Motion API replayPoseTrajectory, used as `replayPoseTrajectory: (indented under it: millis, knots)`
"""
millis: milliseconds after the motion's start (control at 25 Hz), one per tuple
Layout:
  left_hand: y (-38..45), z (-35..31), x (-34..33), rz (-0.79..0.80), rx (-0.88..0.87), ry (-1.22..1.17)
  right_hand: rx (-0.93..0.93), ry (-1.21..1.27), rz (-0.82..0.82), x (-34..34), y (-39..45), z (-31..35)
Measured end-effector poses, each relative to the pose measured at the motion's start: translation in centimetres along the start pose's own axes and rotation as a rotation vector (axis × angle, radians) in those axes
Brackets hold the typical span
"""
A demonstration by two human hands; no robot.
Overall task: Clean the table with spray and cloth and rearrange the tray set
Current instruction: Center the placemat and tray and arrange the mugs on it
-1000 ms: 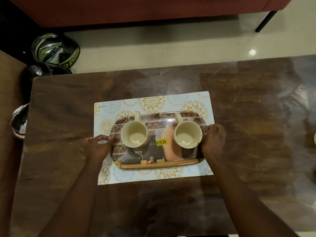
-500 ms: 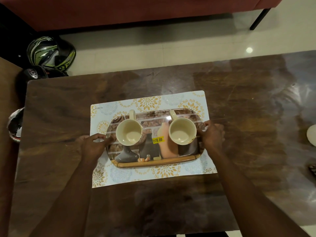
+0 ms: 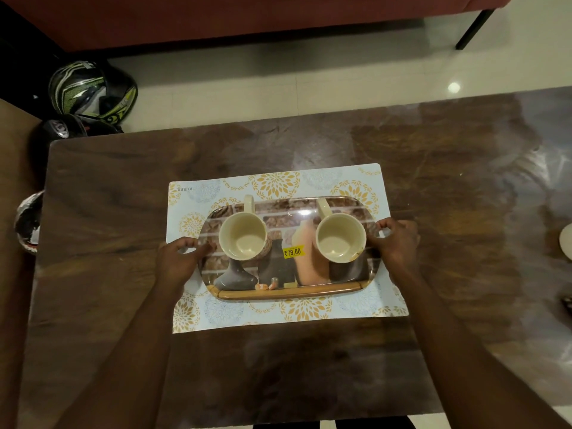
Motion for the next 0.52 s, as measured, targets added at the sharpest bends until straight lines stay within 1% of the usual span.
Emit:
replayPoseTrajectory:
  millis: [200, 320, 400, 480, 520]
  knots:
    - [-1.1, -0.1, -3.3, 0.04, -0.008, -0.05, 0.001, -0.022, 0.01, 2.0, 1.2, -2.0]
    - [-2.1, 0.2, -5.8, 0.091, -0.004, -0.024, 0.021, -0.09, -0.003, 3.7, 1.8, -3.0]
    - [-2.7, 0.0, -6.1, 0.076, -0.033, 0.046, 0.027, -0.203, -0.037, 4.5, 1.8, -3.1]
    - [-3.3, -0.6, -5.7, 0.012, -0.095, 0.189, 0.002, -0.395, -0.108, 5.2, 1.2, -2.8]
    - [-3.7, -1.3, -5.5, -0.025, -0.141, 0.268, 0.0, -0.435, -0.121, 5.1, 1.0, -2.7]
Point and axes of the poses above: each hand's wrist, its own y-axis towards the middle knuckle, its own x-axis out of the back of the hand, z = x × y, the point moved 10 cm from there along y, towards the middle knuckle, and after that the axes turned 15 degrees about -y, right-handed, at the moved point
